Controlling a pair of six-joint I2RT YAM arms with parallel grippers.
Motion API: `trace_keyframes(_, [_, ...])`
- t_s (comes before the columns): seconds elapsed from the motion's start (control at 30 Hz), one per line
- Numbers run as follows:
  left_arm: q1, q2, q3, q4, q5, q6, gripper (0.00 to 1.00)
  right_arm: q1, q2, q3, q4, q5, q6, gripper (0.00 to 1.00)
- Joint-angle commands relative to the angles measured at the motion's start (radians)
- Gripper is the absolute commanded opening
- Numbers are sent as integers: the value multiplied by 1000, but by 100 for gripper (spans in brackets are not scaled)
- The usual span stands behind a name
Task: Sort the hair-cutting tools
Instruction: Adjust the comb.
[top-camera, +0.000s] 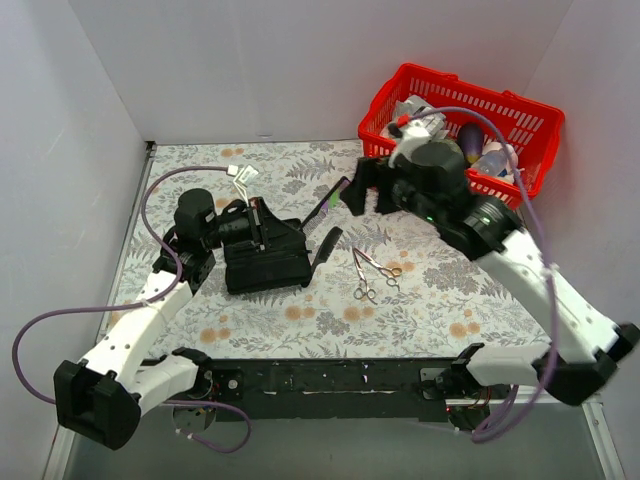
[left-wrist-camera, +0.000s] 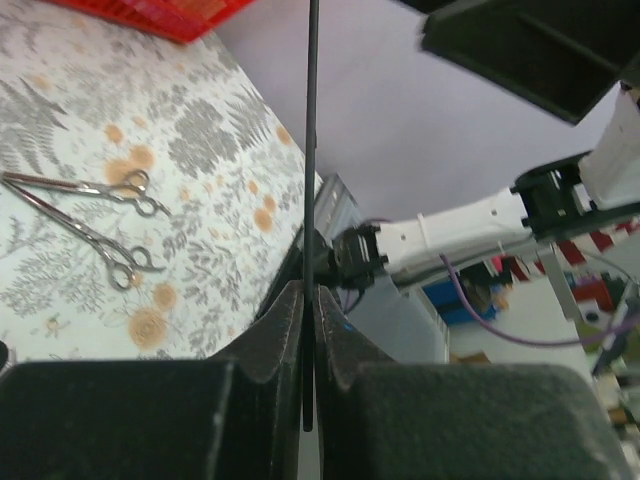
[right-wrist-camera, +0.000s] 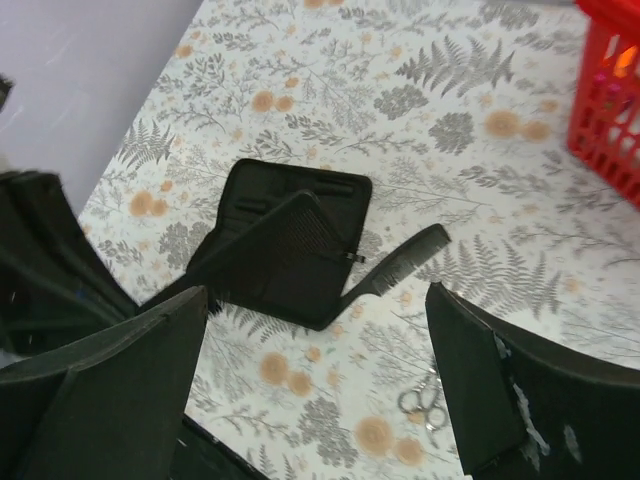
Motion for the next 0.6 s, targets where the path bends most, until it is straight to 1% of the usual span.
trace_keyframes(0.0, [-4, 31, 71, -137, 240, 99, 0, -21, -261, -118, -25, -83, -213, 97])
trace_keyframes(0.03, [-4, 40, 79, -151, 295, 107, 0, -21, -286, -123, -44, -118, -216, 97])
trace_keyframes(0.07, [-4, 57, 79, -150, 329, 120, 0, -22, -306, -125, -95, -199, -222, 97])
trace_keyframes(0.13, [-4, 77, 82, -127, 393, 119, 0, -22, -343, -122, -149, -276, -240, 96])
trace_keyframes(0.17, [-4, 85, 82, -113, 476, 125, 0, -22, -352, -120, -187, -325, -260, 95])
trace_keyframes(0.2, [-3, 100, 81, -105, 513, 128, 0, -22, -372, -123, -198, -348, -271, 94])
trace_keyframes(0.23, [-7, 102, 82, -92, 537, 128, 0, -22, -381, -126, -203, -383, -282, 93])
trace_keyframes(0.27, [-27, 102, 79, -76, 568, 122, 0, -22, -389, -128, -206, -467, -288, 93])
trace_keyframes(0.37, [-61, 90, 76, -70, 616, 122, 0, -22, -411, -136, -222, -580, -308, 91])
trace_keyframes(0.5, [-90, 28, 70, -70, 683, 136, 2, -22, -427, -143, -262, -595, -349, 89])
trace_keyframes(0.57, [-106, -8, 65, -70, 702, 139, 0, -22, -427, -152, -264, -615, -355, 88])
